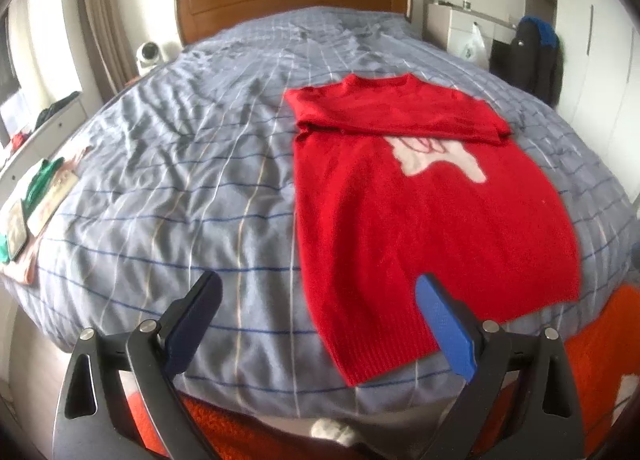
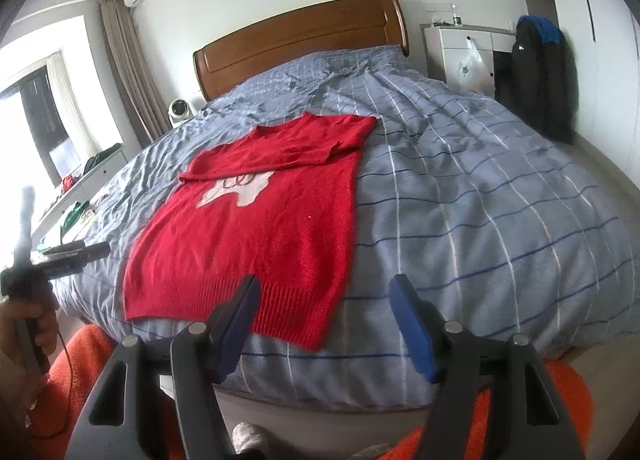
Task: Fold small clothes
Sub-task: 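Move the right gripper toward the sweater hem, then grasp the red sweater hem with the right gripper while the left gripper grasps it too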
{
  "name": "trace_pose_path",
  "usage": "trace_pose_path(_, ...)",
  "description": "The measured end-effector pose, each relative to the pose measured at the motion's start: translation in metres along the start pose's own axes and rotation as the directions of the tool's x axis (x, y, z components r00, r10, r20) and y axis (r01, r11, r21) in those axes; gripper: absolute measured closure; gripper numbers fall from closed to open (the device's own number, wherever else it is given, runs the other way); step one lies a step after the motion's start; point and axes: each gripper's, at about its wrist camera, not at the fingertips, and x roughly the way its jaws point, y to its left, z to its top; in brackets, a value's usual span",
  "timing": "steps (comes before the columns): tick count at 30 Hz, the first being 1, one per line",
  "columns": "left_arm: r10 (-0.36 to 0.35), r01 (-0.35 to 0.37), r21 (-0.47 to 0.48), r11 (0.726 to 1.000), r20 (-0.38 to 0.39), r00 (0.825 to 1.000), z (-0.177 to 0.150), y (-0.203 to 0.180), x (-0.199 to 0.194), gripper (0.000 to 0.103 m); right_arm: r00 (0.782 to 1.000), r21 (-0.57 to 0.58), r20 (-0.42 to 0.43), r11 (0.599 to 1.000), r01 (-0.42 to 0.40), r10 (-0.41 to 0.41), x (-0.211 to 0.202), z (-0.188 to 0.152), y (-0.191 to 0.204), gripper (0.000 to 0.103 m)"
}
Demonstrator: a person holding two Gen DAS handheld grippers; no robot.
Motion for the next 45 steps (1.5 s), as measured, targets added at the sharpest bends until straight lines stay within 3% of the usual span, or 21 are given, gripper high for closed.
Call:
trace_pose_path(7,-0.042,0.040,-0.042,0.998,-0.058,0.997,-0.005,0.011,0.006,0.005,0.998,0.170,0.013,0.983,-0.067,0.065,-0.007,0.021,-0.021,0.030)
trace_pose_path(10,-0.023,0.022,-0.043,0.999,-0.026,0.999,0.003,0.016,0.001,0.005,0.992,0.235,-0.027,0.965,-0.114,0.124,0.018,0.041,-0.027,0.030)
trace_pose_path(15,-0.041,0.043,-0.122,0.992,0.016,0.999,0.009,0.030,0.014,0.004,0.956,0.301,-0.088,0.922,-0.243,0.281,0.087,0.113,-0.023,0.036)
trace_pose_path(20,0.003,0.005,-0.111,0.994,0.070,0.998,-0.009,0.035,0.037,0.004,0.944,0.374,-0.194,0.910,-0.179,0.266,0.191,0.170,-0.031,0.049)
trace_pose_path(22,0.037,-0.033,-0.097,0.995,0.047,0.998,-0.014,0.036,0.049,0.004,0.938,0.401,-0.242,0.906,-0.135,0.247,0.226,0.178,-0.036,0.052)
trace_pose_path(25,-0.002,0.002,-0.138,0.990,-0.001,1.000,-0.011,0.041,0.064,0.004,0.931,0.427,-0.298,0.902,-0.068,0.211,0.265,0.176,-0.041,0.052)
trace_pose_path(26,-0.014,0.014,-0.156,0.988,0.002,1.000,-0.010,0.043,0.066,0.004,0.921,0.428,-0.328,0.902,-0.054,0.211,0.278,0.172,-0.040,0.060)
trace_pose_path(27,-0.018,0.018,-0.163,0.986,0.003,1.000,-0.009,0.044,0.068,0.004,0.912,0.413,-0.356,0.910,-0.045,0.206,0.283,0.171,-0.037,0.082)
trace_pose_path(28,-0.017,0.017,-0.163,0.987,0.001,1.000,-0.009,0.044,0.069,0.004,0.909,0.368,-0.381,0.930,-0.020,0.171,0.283,0.172,-0.032,0.093)
trace_pose_path(29,-0.016,0.015,-0.161,0.987,-0.001,1.000,-0.010,0.044,0.070,0.004,0.916,0.317,-0.380,0.948,-0.005,0.131,0.276,0.177,-0.026,0.095)
trace_pose_path(31,-0.019,0.017,-0.168,0.986,-0.008,1.000,-0.012,0.045,0.071,0.004,0.943,0.173,-0.327,0.985,-0.002,0.059,0.255,0.190,-0.006,0.095)
trace_pose_path(33,-0.032,0.029,-0.176,0.984,-0.011,0.999,-0.013,0.045,0.072,0.004,0.976,-0.001,-0.219,1.000,0.012,-0.012,0.232,0.206,0.017,0.095)
trace_pose_path(35,-0.032,0.027,-0.172,0.985,-0.026,0.999,-0.013,0.043,0.077,0.004,0.985,-0.073,-0.168,0.997,0.031,-0.043,0.228,0.209,0.026,0.095)
trace_pose_path(38,-0.028,0.021,-0.158,0.987,-0.046,0.999,-0.014,0.038,0.080,0.004,0.961,-0.081,-0.263,0.994,0.070,-0.089,0.262,0.192,0.013,0.092)
trace_pose_path(40,-0.022,0.015,-0.155,0.988,-0.043,0.999,-0.015,0.037,0.077,0.004,0.940,-0.019,-0.328,0.996,0.087,-0.089,0.278,0.172,-0.005,0.080)
trace_pose_path(42,-0.027,0.019,-0.160,0.987,-0.045,0.999,-0.019,0.038,0.074,0.004,0.961,0.084,-0.275,0.996,0.039,-0.014,0.258,0.158,-0.019,0.063)
trace_pose_path(45,-0.037,0.027,-0.159,0.987,-0.058,0.998,-0.022,0.038,0.073,0.004,0.971,0.092,-0.238,0.996,0.002,0.020,0.225,0.146,-0.021,0.051)
